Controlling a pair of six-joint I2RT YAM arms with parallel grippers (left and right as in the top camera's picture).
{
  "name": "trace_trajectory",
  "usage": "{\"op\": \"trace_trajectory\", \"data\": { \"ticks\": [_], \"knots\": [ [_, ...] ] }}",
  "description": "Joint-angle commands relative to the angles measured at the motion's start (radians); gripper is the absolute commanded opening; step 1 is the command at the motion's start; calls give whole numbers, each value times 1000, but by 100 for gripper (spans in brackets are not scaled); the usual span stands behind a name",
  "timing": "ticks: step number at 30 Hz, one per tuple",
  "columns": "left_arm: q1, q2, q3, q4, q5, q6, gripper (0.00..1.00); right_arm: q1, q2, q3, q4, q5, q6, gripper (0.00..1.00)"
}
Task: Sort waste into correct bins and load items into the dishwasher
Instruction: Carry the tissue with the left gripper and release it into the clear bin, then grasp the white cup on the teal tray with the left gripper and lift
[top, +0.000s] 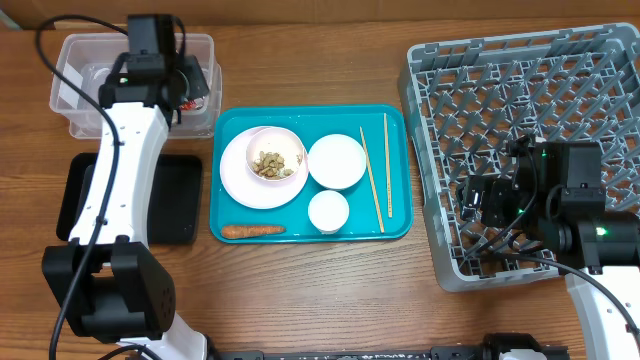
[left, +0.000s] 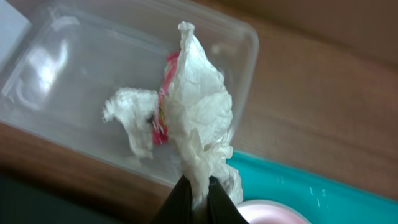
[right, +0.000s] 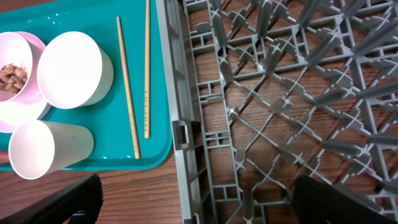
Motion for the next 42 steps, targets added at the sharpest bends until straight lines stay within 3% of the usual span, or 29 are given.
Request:
{"op": "trace_trajectory", "data": {
  "ticks": [1, 4, 7, 11, 14, 17, 22, 27, 32, 37, 42],
  "knots": [
    [20, 48, 21, 49, -39, 11, 11, 4, -3, 33, 6, 10, 1, 100],
    [32, 98, 21, 98, -39, 11, 13, 4, -3, 33, 6, 10, 1, 100],
    [45, 137, 21, 129, -39, 11, 27, 4, -3, 33, 6, 10, 1, 100],
    [56, 132, 27, 138, -38, 12, 52, 4, -3, 33, 6, 10, 1, 100],
    [55, 97, 59, 90, -35, 12, 57, 4, -3, 33, 9, 10, 1, 100],
    [48, 46, 113, -35, 0, 11, 59, 4, -3, 33, 9, 10, 1, 100],
    [21, -62, 139, -282, 212, 11, 60, 4, -3, 33, 9, 9, 2, 100],
    [-9, -116, 139, -572, 216, 7, 60, 4, -3, 33, 24, -24, 2, 100],
    [-11, -129, 139, -761, 197, 8, 60, 5, -2, 33, 68, -105, 1, 100],
    [-53, -137, 132, -867, 209, 11, 60, 5, -2, 33, 72, -103, 1, 100],
    [-214, -153, 100, -859, 208, 11, 62, 5, -2, 33, 49, -64, 1, 100]
  ]
}}
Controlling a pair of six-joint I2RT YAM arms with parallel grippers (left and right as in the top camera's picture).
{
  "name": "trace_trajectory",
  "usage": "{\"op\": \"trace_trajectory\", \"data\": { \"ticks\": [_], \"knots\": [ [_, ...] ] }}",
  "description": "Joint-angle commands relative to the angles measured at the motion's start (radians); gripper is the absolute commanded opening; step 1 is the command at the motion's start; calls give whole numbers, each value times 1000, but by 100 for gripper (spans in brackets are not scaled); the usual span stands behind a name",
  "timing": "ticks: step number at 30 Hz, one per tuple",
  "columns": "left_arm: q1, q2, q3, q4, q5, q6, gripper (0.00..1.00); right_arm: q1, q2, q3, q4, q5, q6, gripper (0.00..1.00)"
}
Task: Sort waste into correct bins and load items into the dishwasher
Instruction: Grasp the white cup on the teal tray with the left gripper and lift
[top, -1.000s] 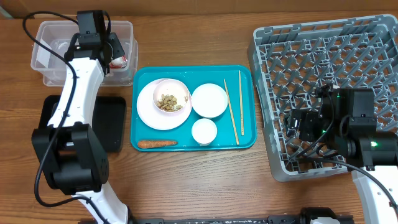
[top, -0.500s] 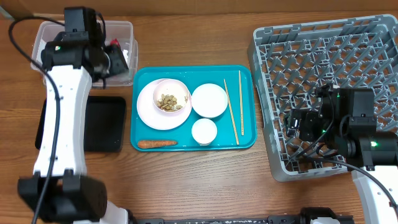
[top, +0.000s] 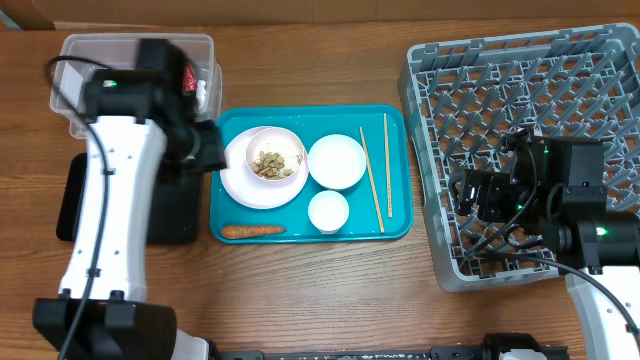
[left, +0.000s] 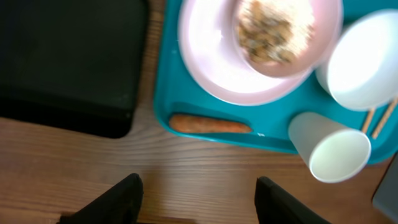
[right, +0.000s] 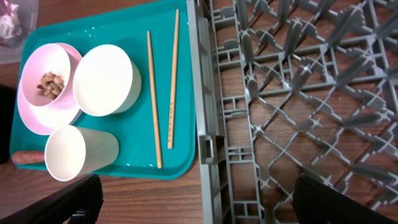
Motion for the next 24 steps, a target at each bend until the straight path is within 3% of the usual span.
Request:
{"op": "trace_trajectory", "data": {
  "ticks": [1, 10, 24],
  "knots": [
    [-130, -28, -27, 14, 19, 3, 63, 5, -2, 33, -8, 23, 1, 100],
    [-381, 0, -204, 214, 18, -60, 75, 5, -2, 33, -26, 26, 1, 100],
    [-427, 115, -458, 557, 19, -60, 72, 5, -2, 33, -26, 26, 1, 100]
  ]
}}
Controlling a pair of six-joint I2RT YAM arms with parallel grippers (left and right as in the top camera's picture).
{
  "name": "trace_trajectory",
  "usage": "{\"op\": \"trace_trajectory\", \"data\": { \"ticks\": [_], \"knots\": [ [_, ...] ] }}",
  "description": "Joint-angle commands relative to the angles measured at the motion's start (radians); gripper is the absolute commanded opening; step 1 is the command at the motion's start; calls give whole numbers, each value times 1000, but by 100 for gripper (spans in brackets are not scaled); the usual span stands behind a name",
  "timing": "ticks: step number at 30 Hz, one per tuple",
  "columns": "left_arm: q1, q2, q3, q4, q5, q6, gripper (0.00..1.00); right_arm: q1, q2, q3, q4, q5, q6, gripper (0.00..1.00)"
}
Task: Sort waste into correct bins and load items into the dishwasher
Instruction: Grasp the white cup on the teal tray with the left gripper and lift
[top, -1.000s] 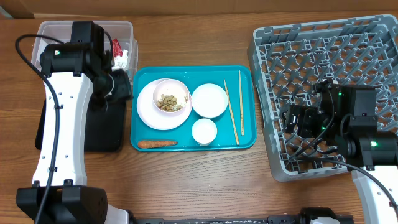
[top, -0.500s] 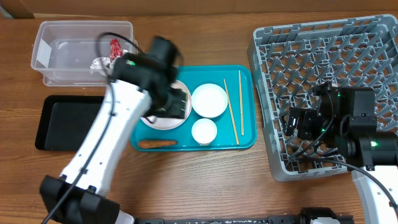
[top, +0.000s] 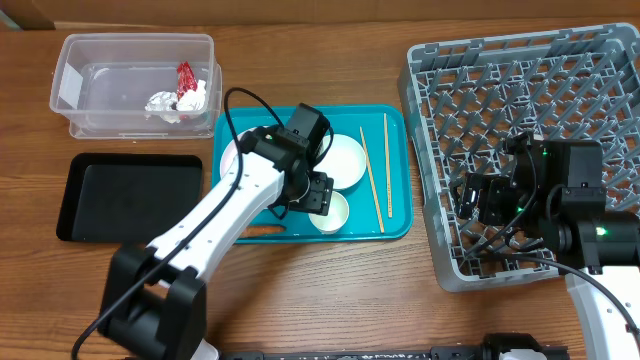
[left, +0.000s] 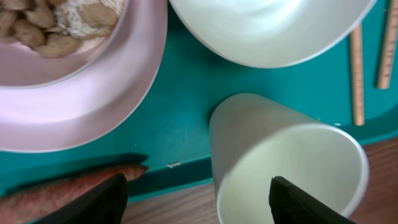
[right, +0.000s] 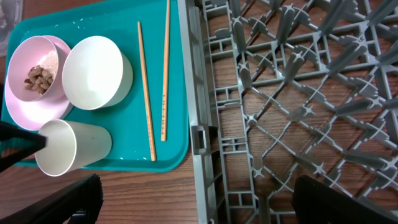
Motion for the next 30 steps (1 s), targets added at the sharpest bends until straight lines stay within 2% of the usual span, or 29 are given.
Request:
{"op": "trace_trajectory", "data": {
  "ticks": [1, 6, 10, 13, 14, 15, 17, 20, 22, 24, 26, 28, 30],
  "knots": [
    [-2, 62, -23, 27, 1, -14, 69, 5, -2, 33, 3, 5, 1, 100],
    [-2, 95, -22, 26, 47, -9, 6, 5, -2, 33, 2, 5, 1, 100],
    [14, 84, 28, -23, 47, -5, 4, 5, -2, 33, 2, 21, 1, 100],
    [53, 67, 107, -97, 63, 29, 4, 4, -2, 33, -2, 121, 16, 100],
    [81, 58, 148, -122, 113, 64, 4, 4, -2, 33, -1, 207, 82, 100],
    [127, 51, 200, -139, 238, 123, 4, 4, -2, 33, -2, 328, 175, 100],
    [190, 51, 246, -135, 450, 203, 4, 4, -2, 33, 3, 447, 278, 100],
    [272, 51, 256, -81, 732, 241, 5, 4, 2, 32, 47, 497, 370, 100],
    [323, 60, 255, -34, 908, 242, 4, 4, 11, 32, 124, 396, 343, 100],
    [358, 73, 254, 12, 1057, 251, 4, 4, 29, 32, 205, 187, 230, 100],
    [372, 85, 254, 46, 1174, 265, 4, 4, 61, 32, 278, -148, 45, 100],
    [373, 92, 254, 67, 1239, 267, 4, 5, 100, 32, 308, -456, -96, 100],
    [364, 95, 254, 71, 1279, 267, 4, 5, 138, 32, 310, -632, -174, 100]
  ]
}}
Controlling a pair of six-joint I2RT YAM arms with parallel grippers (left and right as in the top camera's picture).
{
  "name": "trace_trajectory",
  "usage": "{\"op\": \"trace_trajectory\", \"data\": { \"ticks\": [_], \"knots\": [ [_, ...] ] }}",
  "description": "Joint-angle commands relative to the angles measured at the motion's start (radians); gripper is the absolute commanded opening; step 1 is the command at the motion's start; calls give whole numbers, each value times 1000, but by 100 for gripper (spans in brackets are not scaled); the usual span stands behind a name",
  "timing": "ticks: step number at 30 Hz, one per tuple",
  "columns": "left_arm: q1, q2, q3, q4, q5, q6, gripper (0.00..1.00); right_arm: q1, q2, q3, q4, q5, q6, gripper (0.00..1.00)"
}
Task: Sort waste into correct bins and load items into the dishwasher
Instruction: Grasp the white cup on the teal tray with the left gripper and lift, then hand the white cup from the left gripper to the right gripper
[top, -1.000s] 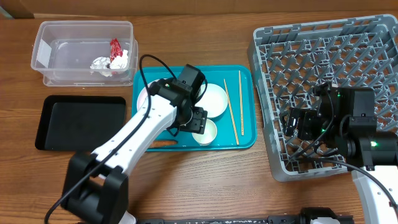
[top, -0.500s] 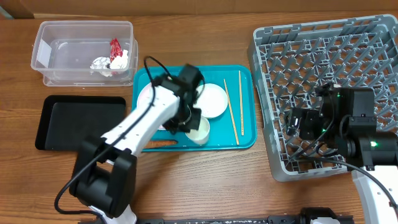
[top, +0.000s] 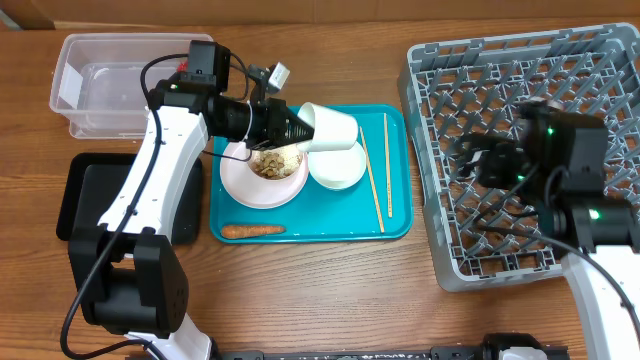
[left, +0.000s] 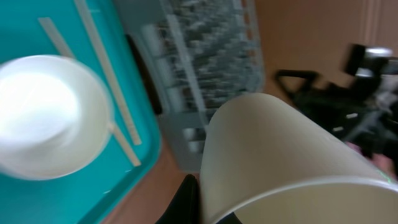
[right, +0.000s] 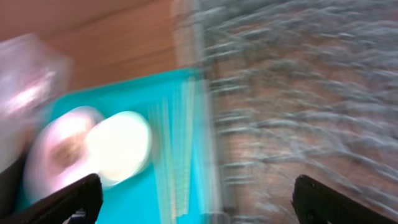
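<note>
My left gripper is shut on the rim of a white cup. It holds the cup on its side above the teal tray, mouth toward the arm. In the left wrist view the cup fills the lower right, with one black finger against its wall. On the tray lie a pink plate with a bowl of food scraps, a white bowl, two chopsticks and a carrot. My right gripper hangs open over the grey dish rack.
A clear plastic bin stands at the back left, a black tray in front of it. The right wrist view is motion-blurred; it shows the white bowl, the tray and the rack.
My left gripper was open around the cup standing on the tray. Now it is shut on the cup, which is lifted and tipped sideways. The right arm has shifted farther back over the rack.
My left gripper held a white tissue over the clear bin. Then it was open over the tray's left edge, with the tissue lying in the bin. Then it stood open at the cup, and now it holds the cup above the tray.
</note>
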Motion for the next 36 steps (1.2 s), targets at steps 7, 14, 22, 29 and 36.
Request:
{"op": "trace_trajectory", "data": {
  "ticks": [7, 14, 22, 29, 36],
  "knots": [
    [-84, 18, 19, 8, 279, 42, 4, 5, 192, 25, 13, -967, -431, 100],
    [-157, 18, 19, 52, 278, 33, 4, 5, 216, 25, 80, -1098, -435, 100],
    [-195, 18, 19, 106, 276, -5, 4, 6, 216, 25, 115, -1184, -434, 100],
    [-208, 18, 19, 155, 279, -91, 4, 18, 216, 25, 118, -1168, -434, 100],
    [-234, 18, 19, 190, 276, -118, 4, 45, 216, 25, 152, -1129, -434, 87]
  ]
}}
